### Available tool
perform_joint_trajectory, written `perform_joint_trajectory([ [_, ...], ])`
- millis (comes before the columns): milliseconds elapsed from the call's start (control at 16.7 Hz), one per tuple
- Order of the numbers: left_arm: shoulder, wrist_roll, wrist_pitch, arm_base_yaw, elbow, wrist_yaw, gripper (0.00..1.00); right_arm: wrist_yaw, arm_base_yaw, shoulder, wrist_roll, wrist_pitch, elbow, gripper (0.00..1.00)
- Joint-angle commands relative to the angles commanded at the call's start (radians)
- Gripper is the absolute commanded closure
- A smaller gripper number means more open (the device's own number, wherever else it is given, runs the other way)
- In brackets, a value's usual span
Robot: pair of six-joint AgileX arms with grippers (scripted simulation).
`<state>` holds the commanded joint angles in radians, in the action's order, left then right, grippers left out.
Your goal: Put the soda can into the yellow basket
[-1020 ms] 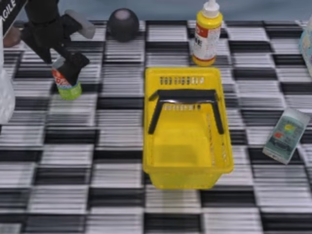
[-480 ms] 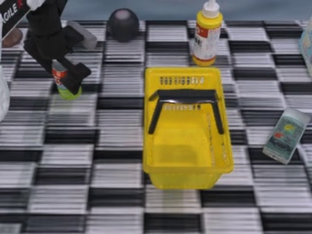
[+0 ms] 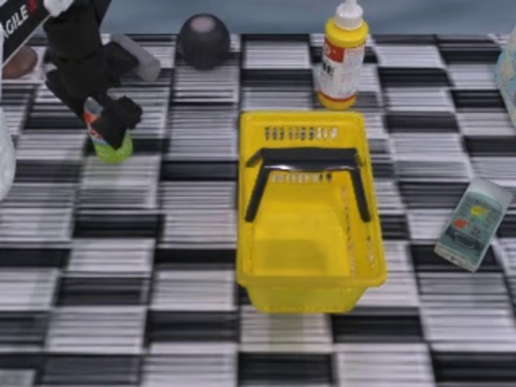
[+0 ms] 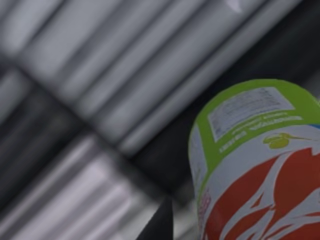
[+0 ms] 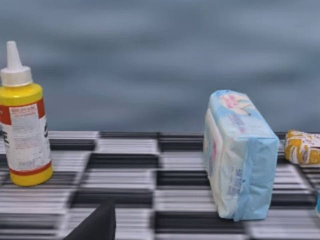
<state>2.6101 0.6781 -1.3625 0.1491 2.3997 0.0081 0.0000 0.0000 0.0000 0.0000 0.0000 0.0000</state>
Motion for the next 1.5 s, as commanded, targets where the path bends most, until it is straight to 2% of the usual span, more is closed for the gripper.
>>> perform_joint_trajectory([
  [360,0.000,0.000,0.000,0.000,0.000,0.000,0.98,0.000,0.000,0.000,0.000,0.000,0.000,0.00],
  [420,0.000,0.000,0.000,0.000,0.000,0.000,1.00,0.000,0.000,0.000,0.000,0.000,0.000,0.00],
  [960,0.000,0.002,0.000,0.000,0.000,0.000,1.00,0.000,0.000,0.000,0.000,0.000,0.000,0.00],
  [1080,-0.005,-0.003,0.029,0.004,-0.019,0.019,1.00,0.000,0.000,0.000,0.000,0.000,0.000,0.00],
  [1260,-0.032,-0.026,0.151,0.017,-0.086,0.095,1.00,0.000,0.000,0.000,0.000,0.000,0.000,0.00],
  [1500,-0.115,-0.085,0.438,0.042,-0.221,0.266,1.00,0.000,0.000,0.000,0.000,0.000,0.000,0.00],
])
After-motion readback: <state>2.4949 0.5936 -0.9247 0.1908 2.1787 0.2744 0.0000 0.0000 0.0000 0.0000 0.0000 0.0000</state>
